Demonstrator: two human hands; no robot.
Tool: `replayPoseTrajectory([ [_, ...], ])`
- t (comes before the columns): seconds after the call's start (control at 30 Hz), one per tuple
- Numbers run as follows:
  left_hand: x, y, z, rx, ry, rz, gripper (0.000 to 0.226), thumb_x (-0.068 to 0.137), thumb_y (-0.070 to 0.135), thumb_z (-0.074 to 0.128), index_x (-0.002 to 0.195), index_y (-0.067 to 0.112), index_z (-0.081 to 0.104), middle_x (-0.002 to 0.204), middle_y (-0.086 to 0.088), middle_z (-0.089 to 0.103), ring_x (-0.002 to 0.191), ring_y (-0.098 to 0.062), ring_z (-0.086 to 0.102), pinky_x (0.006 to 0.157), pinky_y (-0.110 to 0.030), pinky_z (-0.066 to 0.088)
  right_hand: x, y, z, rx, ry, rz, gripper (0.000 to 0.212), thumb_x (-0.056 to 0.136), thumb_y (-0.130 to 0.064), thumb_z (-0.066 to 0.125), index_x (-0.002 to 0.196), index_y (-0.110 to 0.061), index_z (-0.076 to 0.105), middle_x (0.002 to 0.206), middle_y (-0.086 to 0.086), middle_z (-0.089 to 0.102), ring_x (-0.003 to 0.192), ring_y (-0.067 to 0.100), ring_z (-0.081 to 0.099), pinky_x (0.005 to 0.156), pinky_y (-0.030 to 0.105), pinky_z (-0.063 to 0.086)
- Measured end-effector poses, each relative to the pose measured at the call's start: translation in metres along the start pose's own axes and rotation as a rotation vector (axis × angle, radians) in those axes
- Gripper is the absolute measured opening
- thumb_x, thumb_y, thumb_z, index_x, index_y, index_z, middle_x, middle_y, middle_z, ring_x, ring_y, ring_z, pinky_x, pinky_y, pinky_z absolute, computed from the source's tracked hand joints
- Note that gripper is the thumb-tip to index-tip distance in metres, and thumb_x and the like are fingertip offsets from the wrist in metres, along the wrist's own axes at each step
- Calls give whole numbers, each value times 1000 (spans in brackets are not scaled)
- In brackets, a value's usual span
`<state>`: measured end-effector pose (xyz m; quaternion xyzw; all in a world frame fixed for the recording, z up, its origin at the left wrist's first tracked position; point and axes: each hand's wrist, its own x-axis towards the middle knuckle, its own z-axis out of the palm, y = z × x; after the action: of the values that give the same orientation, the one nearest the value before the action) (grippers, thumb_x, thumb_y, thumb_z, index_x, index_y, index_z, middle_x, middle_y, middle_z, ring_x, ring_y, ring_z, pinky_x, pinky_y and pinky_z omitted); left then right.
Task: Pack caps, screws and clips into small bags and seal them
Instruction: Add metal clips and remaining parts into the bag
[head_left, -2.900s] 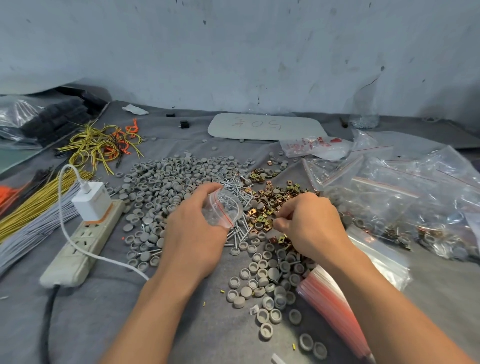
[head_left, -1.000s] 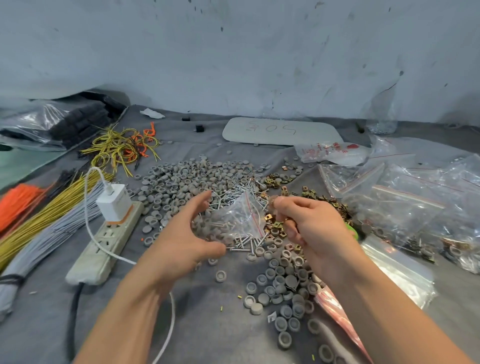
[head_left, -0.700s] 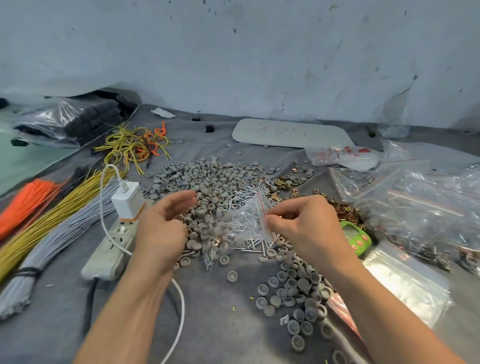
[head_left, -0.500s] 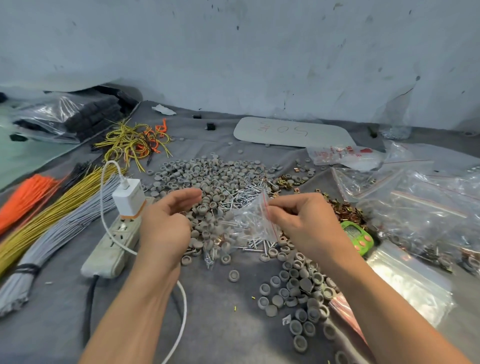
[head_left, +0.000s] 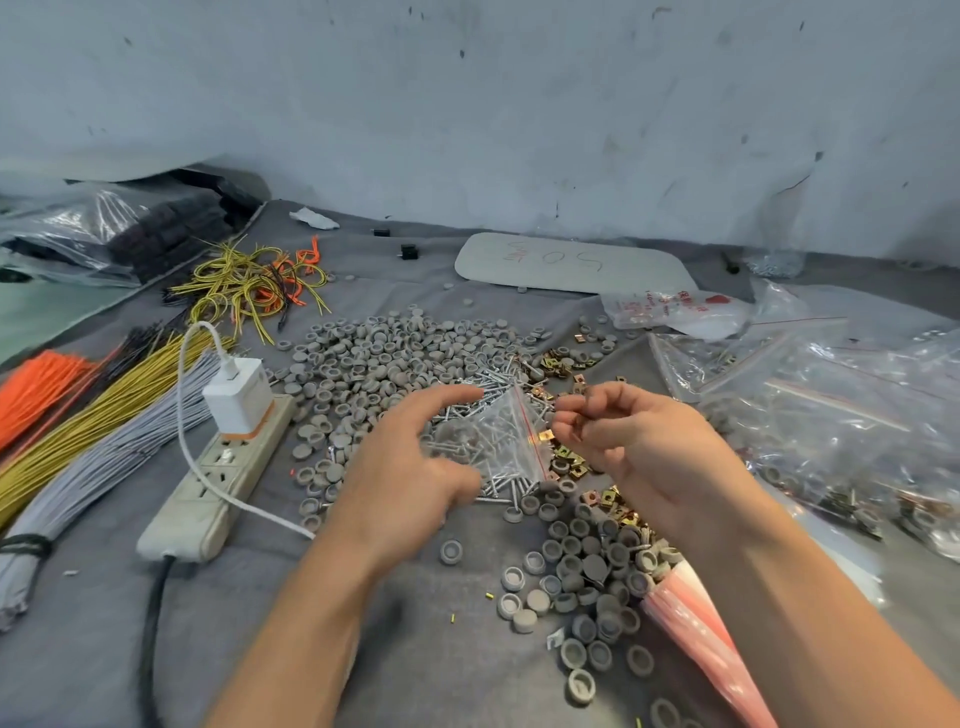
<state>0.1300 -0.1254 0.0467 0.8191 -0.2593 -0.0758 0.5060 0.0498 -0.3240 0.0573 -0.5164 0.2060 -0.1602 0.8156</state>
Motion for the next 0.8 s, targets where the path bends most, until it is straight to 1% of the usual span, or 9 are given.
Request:
replayPoseTrajectory([
  [0.1, 2, 4, 12, 256, -41, 78, 98, 56, 34, 74, 145, 54, 39, 134, 30, 47, 124, 3, 43, 103, -27, 38, 0, 0, -2, 28, -9, -41, 28, 84, 30, 56, 91, 6, 69, 89, 18, 76, 85, 25, 77, 77, 31, 65],
  [0.17, 4, 2, 21, 361, -53, 110, 102, 63, 40, 77, 151, 52, 27, 139, 23, 46, 128, -6, 43, 107, -30, 38, 0, -1, -2, 23, 17, -64, 25, 84, 25, 62, 92, 4, 73, 88, 17, 77, 87, 25, 77, 82, 34, 65],
  [0.23, 7, 0, 29, 405, -46, 121, 101, 67, 45, 76, 152, 51, 22, 140, 20, 48, 129, -10, 43, 108, -33, 37, -1, -2, -2, -14, 38, -89, 25, 83, 23, 65, 91, 2, 74, 87, 15, 77, 88, 24, 77, 84, 36, 64],
  [0.3, 9, -2, 34, 434, -13, 125, 100, 68, 47, 77, 152, 51, 23, 137, 19, 51, 127, -12, 44, 105, -35, 39, -2, -2, -2, -48, 42, -110, 25, 82, 23, 67, 92, 1, 75, 86, 14, 77, 86, 23, 76, 80, 33, 65],
  [0.37, 11, -3, 35, 423, 21, 122, 99, 69, 43, 81, 150, 53, 26, 126, 22, 52, 121, -9, 45, 98, -33, 39, -2, -1, -1, -94, 28, -140, 27, 79, 23, 71, 92, -1, 75, 85, 13, 78, 82, 21, 76, 70, 25, 62],
  [0.43, 12, -3, 36, 389, 47, 124, 95, 70, 39, 83, 147, 56, 30, 118, 26, 48, 117, -5, 45, 95, -30, 39, -2, 0, 1, -188, 11, -188, 27, 76, 20, 75, 89, -3, 76, 85, 13, 78, 79, 20, 75, 68, 22, 58],
  [0.57, 12, 0, 37, 310, 76, 135, 83, 71, 46, 80, 142, 56, 39, 125, 25, 53, 118, -5, 53, 101, -34, 46, -2, 3, 7, -432, 62, -288, 23, 68, 8, 89, 75, -12, 79, 79, 11, 78, 73, 22, 75, 71, 30, 61],
  [0.67, 12, 1, 36, 266, 73, 116, 82, 70, 46, 83, 140, 55, 43, 130, 22, 57, 119, -5, 55, 103, -36, 47, -2, 8, 15, -593, 88, -350, 20, 70, -4, 91, 73, -20, 79, 71, 3, 77, 69, 22, 76, 70, 38, 63],
  [0.8, 11, 1, 35, 262, 74, 116, 79, 71, 38, 83, 139, 53, 47, 128, 21, 60, 117, -5, 56, 98, -30, 46, -3, 12, 24, -585, 54, -386, 17, 75, -4, 87, 74, -19, 80, 68, 4, 76, 61, 21, 75, 63, 37, 62],
])
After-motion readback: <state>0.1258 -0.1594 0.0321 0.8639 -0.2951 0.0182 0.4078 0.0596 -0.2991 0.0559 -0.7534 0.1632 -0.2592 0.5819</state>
